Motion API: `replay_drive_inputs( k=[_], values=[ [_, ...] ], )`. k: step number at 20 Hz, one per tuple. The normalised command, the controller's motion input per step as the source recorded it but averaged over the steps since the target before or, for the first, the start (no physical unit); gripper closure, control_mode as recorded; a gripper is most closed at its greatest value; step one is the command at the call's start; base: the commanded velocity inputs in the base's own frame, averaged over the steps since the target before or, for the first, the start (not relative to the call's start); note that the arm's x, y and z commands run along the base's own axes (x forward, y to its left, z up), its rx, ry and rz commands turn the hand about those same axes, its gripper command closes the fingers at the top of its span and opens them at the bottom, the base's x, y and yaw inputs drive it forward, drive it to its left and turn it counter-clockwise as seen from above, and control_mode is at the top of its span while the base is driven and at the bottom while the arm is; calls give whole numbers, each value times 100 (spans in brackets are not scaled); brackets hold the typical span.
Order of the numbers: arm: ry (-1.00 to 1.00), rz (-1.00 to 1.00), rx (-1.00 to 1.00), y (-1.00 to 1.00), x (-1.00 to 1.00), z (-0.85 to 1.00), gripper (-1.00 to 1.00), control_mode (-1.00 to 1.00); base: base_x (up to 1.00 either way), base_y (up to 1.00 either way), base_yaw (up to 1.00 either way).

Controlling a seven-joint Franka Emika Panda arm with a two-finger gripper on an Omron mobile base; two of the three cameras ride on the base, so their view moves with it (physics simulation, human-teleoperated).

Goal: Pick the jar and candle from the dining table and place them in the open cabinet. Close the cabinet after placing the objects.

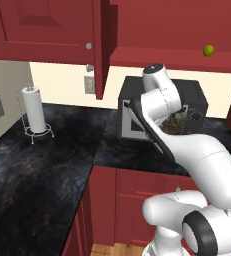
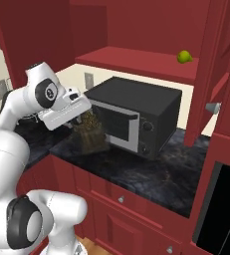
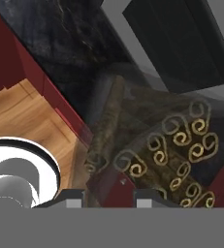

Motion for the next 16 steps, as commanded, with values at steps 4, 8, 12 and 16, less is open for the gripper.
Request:
replay_drive_inputs(
  k=[4,8,12,16],
  values=[
    [0,0,0,0,0,0,100,100,6,0,0],
    [0,0,0,0,0,0,100,100,1,0,0],
    [0,0,0,-1,0,6,100,-100,0,0,0],
    [0,0,0,-10,0,41,100,-100,0,0,0]
  ],
)
